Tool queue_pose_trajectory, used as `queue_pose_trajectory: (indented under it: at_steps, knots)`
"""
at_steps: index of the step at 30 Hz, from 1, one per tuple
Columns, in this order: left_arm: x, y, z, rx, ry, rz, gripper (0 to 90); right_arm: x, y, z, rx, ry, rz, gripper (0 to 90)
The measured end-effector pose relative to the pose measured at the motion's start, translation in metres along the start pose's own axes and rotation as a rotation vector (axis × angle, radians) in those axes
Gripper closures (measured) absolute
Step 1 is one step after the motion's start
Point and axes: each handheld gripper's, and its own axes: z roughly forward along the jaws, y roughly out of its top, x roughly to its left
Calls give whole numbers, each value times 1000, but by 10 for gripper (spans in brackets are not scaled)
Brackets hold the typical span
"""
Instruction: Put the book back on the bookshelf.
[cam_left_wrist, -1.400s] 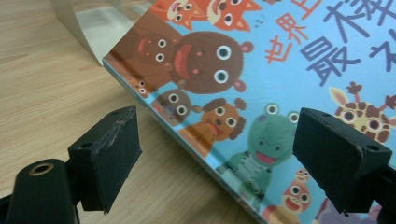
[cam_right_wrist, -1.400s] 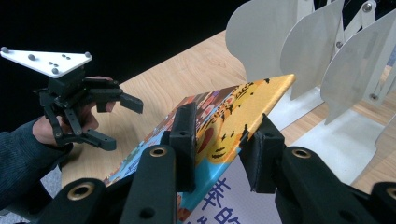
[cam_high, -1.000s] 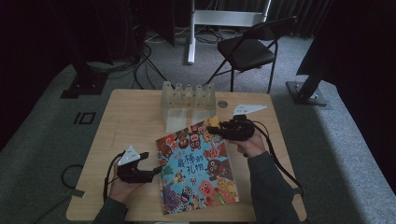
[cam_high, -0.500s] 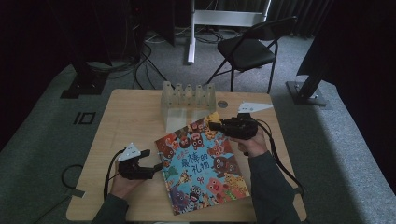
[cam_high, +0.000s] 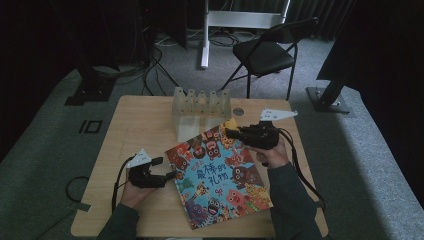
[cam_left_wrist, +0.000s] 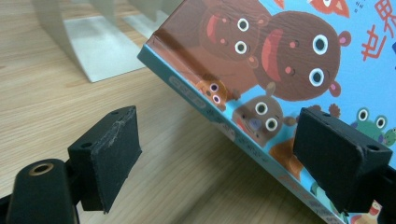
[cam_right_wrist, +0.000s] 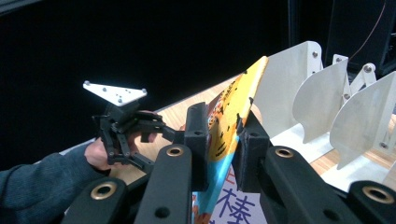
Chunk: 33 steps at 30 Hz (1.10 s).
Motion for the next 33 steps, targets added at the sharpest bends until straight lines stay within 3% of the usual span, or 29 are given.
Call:
queue_pose_trajectory:
  at_steps: [2, 7, 18, 25, 27, 30, 31, 33]
  knots:
    - [0, 3, 4, -13, -52, 11, 145, 0, 0, -1, -3, 6, -1, 788]
    - [-3, 8, 9, -20, -82, 23, 139, -1, -1, 0, -10, 6, 1, 788]
    - [2, 14, 17, -37, -160, 2, 103, -2, -2, -3, -28, 23, -4, 791]
    - [9, 26, 23, -45, -268, -40, 107, -1, -2, -5, -52, 54, -7, 795]
    - [10, 27, 24, -40, -277, -43, 110, -1, -2, -5, -51, 53, -8, 795]
    - [9, 30, 23, -45, -282, -44, 135, -1, -2, -7, -55, 55, -10, 795]
    - [11, 33, 17, -74, -293, -54, 196, -1, -1, -10, -62, 57, -17, 793]
    - [13, 37, 13, -74, -302, -45, 249, -1, 0, -12, -67, 55, -24, 792]
